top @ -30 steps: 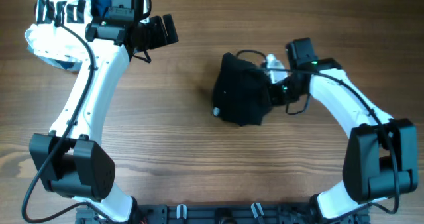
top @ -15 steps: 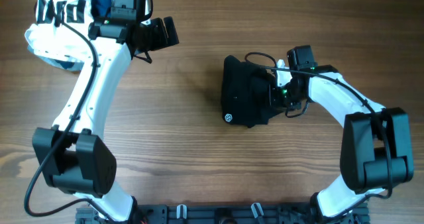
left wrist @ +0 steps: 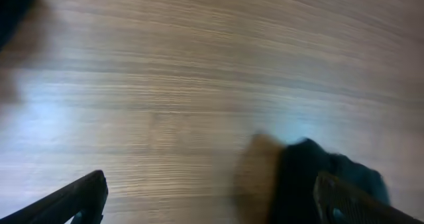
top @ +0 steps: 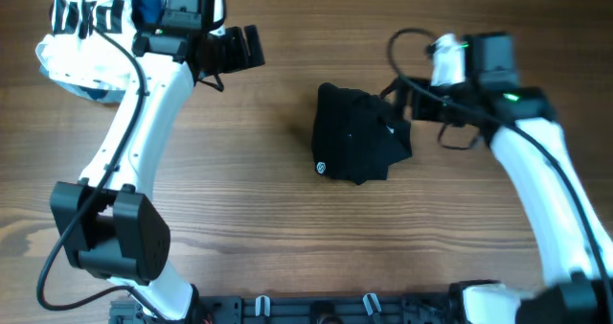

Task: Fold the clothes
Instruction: 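Grasp the folded black shirt with the left gripper and lift it, then carry the shirt with the left gripper onto the clothes stack and release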

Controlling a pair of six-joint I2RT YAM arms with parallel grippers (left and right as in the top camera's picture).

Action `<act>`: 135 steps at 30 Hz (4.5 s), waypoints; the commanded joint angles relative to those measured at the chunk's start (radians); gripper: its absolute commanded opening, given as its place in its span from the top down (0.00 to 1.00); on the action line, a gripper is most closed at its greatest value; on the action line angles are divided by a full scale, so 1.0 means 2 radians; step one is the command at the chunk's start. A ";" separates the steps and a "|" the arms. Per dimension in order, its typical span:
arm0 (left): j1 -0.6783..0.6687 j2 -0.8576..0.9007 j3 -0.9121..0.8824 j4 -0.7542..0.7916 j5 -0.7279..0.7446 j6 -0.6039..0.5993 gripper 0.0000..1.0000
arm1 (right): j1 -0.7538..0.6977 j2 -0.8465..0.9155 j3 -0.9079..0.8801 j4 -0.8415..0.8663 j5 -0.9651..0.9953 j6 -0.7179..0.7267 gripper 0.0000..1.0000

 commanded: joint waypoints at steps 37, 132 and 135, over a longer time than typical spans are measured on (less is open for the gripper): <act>-0.204 0.238 0.002 0.105 -0.071 0.142 0.96 | -0.165 0.011 0.000 0.018 0.056 0.036 0.55; -0.106 0.086 0.002 0.039 -0.202 0.245 0.96 | -0.165 0.042 -0.001 0.018 0.053 0.032 0.35; -0.106 0.068 0.041 0.036 -0.240 0.252 0.96 | -0.165 0.042 -0.001 0.018 0.054 0.032 0.35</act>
